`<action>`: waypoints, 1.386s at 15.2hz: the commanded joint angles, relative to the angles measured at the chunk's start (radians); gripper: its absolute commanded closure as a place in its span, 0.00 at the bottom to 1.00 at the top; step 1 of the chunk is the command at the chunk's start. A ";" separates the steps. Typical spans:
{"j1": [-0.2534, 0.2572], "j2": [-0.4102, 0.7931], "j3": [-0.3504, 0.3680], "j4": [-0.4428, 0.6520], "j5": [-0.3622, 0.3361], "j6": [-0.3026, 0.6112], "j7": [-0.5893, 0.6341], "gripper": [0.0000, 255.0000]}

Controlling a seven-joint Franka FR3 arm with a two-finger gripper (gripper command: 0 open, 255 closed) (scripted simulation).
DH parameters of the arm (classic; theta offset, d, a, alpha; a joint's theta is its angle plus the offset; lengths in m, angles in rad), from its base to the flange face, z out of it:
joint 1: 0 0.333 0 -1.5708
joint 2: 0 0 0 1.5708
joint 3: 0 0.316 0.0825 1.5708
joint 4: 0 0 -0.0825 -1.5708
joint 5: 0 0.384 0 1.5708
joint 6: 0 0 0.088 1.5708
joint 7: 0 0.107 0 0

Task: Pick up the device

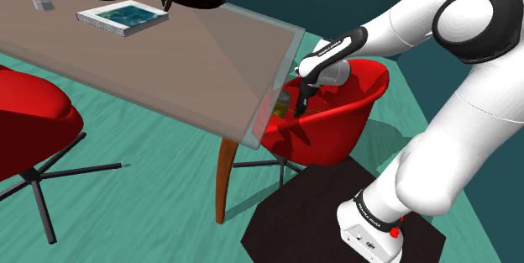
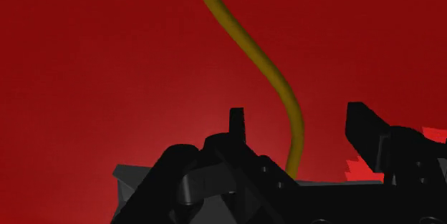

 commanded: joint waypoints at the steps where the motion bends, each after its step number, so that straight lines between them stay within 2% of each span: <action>1: -0.001 0.002 0.000 0.000 0.002 0.002 -0.002 1.00; 9: -0.001 0.005 0.001 0.001 0.005 0.003 -0.003 1.00; 21: 0.005 -0.150 -0.018 0.028 -0.128 -0.157 0.098 1.00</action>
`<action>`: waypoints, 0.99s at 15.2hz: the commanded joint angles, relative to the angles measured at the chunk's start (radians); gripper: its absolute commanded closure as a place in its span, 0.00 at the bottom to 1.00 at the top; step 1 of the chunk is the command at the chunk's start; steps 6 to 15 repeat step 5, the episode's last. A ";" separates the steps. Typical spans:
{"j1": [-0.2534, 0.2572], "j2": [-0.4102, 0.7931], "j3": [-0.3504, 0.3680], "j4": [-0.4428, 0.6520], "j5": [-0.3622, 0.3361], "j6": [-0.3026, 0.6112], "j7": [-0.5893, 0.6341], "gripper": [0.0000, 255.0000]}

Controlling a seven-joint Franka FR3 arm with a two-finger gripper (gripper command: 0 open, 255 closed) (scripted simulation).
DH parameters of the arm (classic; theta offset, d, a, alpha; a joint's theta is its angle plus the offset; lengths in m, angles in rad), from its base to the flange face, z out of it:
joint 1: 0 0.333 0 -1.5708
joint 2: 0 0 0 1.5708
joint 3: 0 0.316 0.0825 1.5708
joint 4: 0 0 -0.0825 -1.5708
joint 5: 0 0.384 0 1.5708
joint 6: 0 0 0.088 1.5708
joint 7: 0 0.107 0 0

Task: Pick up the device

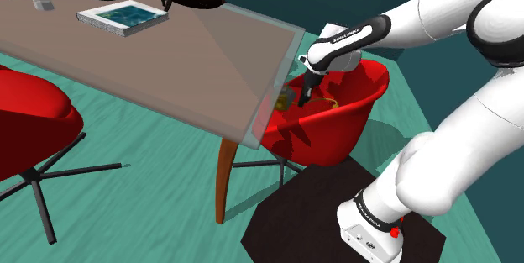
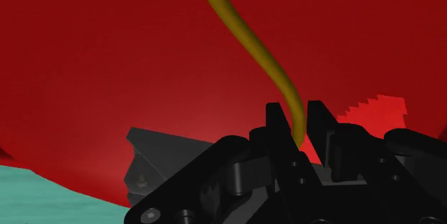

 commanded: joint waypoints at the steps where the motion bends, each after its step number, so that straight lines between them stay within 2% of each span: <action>1: -0.001 -0.022 0.000 0.007 -0.016 -0.026 0.013 1.00; 4: -0.002 -0.046 0.001 0.016 -0.032 -0.056 0.026 1.00; 15: -0.002 -0.046 0.001 0.016 -0.032 -0.056 0.026 1.00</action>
